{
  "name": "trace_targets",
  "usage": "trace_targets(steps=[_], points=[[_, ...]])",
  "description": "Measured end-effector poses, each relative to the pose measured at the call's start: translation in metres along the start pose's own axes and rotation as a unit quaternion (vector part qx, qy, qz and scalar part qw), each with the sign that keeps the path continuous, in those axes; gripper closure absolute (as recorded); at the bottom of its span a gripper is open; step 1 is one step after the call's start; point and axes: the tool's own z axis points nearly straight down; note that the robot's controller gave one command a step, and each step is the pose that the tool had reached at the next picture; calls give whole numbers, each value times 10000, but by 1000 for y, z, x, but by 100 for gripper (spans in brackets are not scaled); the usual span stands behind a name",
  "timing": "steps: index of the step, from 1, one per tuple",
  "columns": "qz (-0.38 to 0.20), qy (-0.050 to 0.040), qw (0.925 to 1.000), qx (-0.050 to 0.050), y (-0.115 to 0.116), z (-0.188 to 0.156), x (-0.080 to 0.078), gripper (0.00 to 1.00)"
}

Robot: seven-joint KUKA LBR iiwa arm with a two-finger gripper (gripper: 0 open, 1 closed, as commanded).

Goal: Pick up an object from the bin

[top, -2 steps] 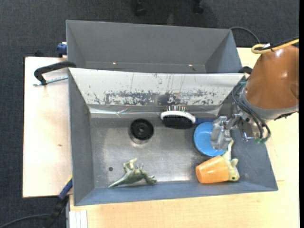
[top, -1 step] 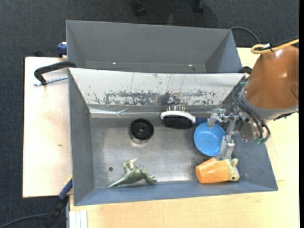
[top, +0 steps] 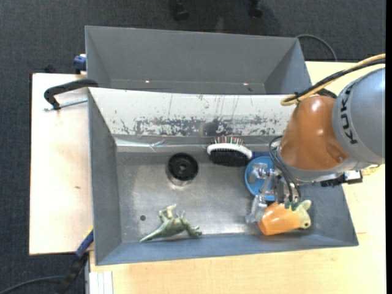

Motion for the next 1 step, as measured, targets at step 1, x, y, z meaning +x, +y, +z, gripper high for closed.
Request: trace_targets(steps=[1], points=[[1, -22, 10000, 8, -1, -3, -1, 100]])
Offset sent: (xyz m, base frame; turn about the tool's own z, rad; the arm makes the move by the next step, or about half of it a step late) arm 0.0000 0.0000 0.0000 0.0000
